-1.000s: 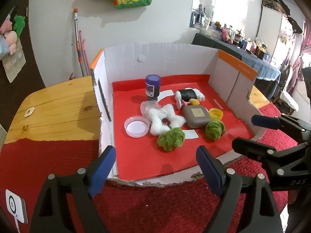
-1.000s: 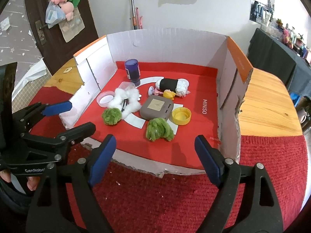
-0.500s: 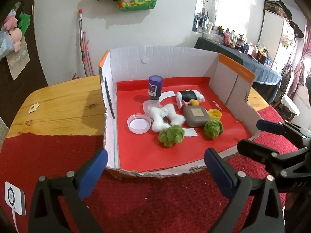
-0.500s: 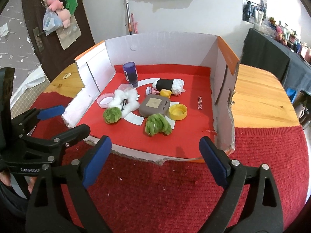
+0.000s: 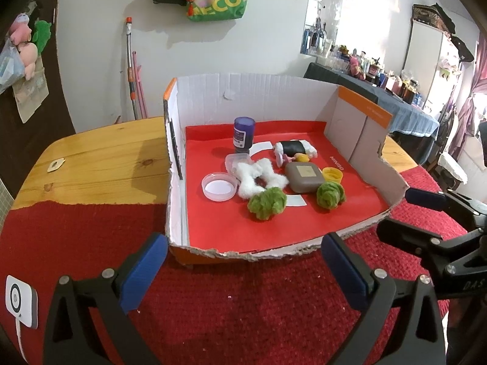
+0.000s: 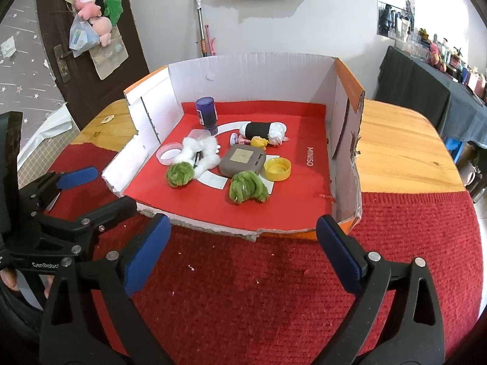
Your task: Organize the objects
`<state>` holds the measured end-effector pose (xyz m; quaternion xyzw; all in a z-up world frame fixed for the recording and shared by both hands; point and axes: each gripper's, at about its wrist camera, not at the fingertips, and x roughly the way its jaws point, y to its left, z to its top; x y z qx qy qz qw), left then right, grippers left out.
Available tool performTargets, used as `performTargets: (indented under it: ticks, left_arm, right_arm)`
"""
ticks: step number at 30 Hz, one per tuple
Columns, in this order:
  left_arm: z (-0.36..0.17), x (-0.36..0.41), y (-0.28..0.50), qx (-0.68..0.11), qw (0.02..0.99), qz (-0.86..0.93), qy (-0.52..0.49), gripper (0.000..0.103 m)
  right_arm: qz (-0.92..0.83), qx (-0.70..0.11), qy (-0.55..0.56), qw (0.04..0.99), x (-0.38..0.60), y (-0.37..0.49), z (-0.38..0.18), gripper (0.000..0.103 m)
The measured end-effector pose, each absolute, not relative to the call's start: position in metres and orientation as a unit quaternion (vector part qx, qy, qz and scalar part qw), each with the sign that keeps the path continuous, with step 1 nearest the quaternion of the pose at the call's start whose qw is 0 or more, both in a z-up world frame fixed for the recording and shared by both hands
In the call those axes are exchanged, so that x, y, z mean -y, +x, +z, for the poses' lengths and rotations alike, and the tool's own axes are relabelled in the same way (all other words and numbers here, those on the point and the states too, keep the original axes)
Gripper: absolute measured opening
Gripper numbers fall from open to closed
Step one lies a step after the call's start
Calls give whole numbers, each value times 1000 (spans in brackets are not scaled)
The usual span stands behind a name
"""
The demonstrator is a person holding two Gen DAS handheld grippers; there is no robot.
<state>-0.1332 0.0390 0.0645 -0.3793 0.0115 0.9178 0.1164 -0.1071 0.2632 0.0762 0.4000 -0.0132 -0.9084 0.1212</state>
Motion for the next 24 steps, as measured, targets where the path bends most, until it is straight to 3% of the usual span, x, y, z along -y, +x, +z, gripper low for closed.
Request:
performTargets:
  ticks: [24]
  left_arm:
    - [52,-33,-112,-3,100,917,-386,103]
  right_arm:
    - [-905,18,407,121,-262,-87,68,98]
